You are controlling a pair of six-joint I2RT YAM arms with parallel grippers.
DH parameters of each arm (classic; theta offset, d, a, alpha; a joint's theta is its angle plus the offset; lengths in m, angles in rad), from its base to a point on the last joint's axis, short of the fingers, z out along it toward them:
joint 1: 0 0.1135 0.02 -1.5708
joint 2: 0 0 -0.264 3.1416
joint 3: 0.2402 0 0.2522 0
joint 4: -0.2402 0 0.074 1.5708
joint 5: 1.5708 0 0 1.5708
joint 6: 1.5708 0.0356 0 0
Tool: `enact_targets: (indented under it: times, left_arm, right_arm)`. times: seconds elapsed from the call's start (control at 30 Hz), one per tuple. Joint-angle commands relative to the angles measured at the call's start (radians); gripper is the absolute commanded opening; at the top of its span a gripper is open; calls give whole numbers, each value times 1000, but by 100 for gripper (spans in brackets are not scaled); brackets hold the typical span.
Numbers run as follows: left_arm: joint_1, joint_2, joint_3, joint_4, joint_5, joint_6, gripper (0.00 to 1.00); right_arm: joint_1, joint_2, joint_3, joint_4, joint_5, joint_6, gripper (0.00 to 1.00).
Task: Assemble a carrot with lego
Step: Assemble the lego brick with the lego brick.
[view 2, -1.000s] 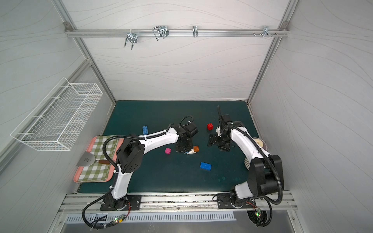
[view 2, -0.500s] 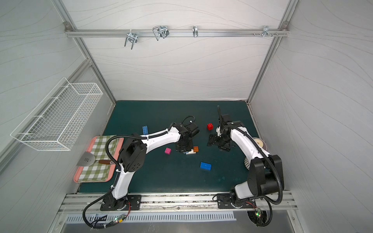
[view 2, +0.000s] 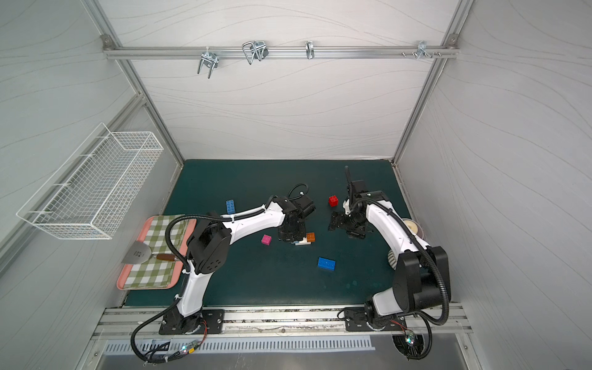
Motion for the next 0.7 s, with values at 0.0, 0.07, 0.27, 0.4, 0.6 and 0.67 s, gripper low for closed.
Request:
enact_targets:
  times: [0.0, 0.07, 0.27, 0.4, 0.6, 0.67]
  left_arm:
    - [-4, 37, -17, -35, -24, 14, 17]
    - [-4, 29, -17, -35, -26, 18, 24]
    - [-4, -1, -8, -36, -29, 24, 37]
    - [-4, -30, -10, -40, -27, 24, 45]
    - [-4, -109, -26, -51, -50, 26, 63]
    - [-3, -154, -48, -64, -63, 25, 68]
  right_arm:
    - [-7, -19, 26, -35, -16, -2, 90]
    - [-7, -22, 26, -34, -20, -1, 91]
    - [-2, -16, 23, -33, -21, -20, 93]
    - [12, -7, 27, -31, -15, -49, 99]
    - [85, 17, 40, -8, 7, -101, 99]
    - [131, 22, 46, 9, 17, -138, 99]
